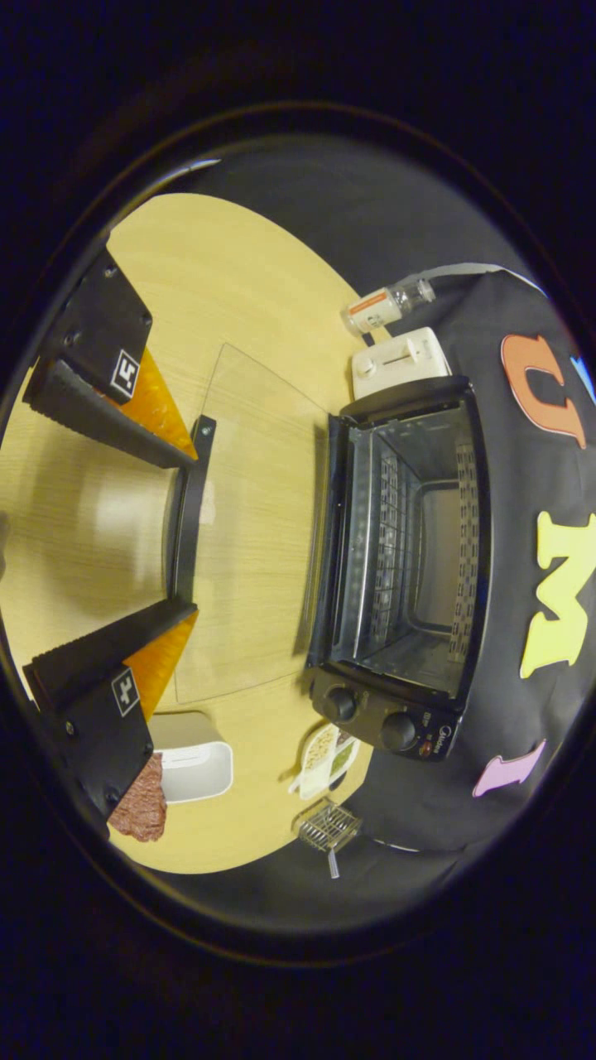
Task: Open the toaster oven, put the food inside, and close the toaster oven door.
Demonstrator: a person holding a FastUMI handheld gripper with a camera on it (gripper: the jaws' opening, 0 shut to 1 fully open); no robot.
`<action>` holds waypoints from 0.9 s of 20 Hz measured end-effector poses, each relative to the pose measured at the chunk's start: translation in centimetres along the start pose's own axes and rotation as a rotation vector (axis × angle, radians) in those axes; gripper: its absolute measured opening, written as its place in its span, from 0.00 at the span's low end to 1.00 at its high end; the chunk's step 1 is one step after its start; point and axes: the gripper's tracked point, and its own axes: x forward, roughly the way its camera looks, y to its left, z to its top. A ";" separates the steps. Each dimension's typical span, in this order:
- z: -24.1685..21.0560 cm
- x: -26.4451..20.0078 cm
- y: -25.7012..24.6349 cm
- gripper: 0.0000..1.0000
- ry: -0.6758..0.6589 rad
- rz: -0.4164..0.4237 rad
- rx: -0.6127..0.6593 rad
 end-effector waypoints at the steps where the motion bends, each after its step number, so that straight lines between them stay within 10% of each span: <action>1: 0.4 -0.8 -0.6 1.00 -0.014 0.014 -0.020; 11: 4.3 -9.0 -18.4 1.00 -0.162 0.004 -0.049; 18: -3.4 -8.4 -21.8 0.91 0.012 0.218 0.131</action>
